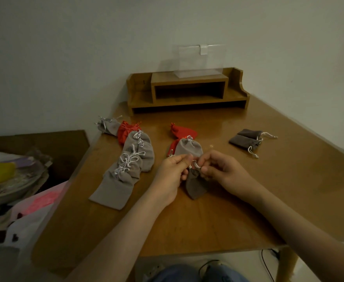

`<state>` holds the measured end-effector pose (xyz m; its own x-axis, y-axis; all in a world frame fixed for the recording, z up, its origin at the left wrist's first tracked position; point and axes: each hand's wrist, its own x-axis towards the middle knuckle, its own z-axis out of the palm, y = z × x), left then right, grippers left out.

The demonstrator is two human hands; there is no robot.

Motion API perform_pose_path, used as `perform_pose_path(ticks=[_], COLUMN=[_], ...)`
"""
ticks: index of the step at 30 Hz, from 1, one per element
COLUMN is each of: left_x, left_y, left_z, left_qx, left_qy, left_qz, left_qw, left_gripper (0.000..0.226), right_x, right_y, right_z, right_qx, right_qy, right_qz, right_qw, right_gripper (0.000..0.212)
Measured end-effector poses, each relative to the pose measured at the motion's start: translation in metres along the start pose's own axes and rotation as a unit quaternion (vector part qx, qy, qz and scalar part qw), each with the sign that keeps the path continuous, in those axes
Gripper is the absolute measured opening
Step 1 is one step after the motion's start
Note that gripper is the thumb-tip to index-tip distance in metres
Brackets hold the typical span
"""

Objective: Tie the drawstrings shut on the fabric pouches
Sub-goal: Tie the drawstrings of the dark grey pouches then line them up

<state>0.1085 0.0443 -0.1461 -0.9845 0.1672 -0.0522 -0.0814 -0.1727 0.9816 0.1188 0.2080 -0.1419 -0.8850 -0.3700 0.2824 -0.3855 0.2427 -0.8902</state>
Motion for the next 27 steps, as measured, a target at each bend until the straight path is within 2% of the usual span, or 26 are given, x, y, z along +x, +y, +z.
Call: perform_pose_path(ticks=[4,8,13,17,22,27], left_x=[0.0,0.002,0.002,-0.003,-0.009,-0.007], left_y=[-0.003,-0.004,-0.008,-0.007,-0.005,-0.006], left_z=[0.0,0.001,0.001,0.004,0.006,0.003], left_qx=[0.049,0.094,0.115,0.143,0.214,0.213], left_qy=[-0.018,0.006,0.007,-0.003,-0.031,-0.014], left_qz=[0.024,0.035,0.055,0.075,0.11,0.111], left_qw=[0.998,0.995,0.992,0.987,0.97,0.971], left_gripper=[0.017,0.004,0.019,0.024,0.002,0.02], right_x=[0.001,0.002,0.004,0.005,0.005,0.005], right_y=[-0.004,-0.007,-0.008,-0.002,0.003,0.003], right_z=[0.002,0.005,0.006,0.007,0.005,0.004], right_qx=[-0.009,-0.007,-0.005,0.007,-0.037,-0.032], right_qy=[0.012,0.024,0.006,0.021,0.033,0.029], right_qz=[0.013,0.011,0.016,0.037,0.025,0.041], right_qw=[1.0,1.0,1.0,0.999,0.998,0.998], right_gripper=[0.009,0.007,0.005,0.007,0.009,0.012])
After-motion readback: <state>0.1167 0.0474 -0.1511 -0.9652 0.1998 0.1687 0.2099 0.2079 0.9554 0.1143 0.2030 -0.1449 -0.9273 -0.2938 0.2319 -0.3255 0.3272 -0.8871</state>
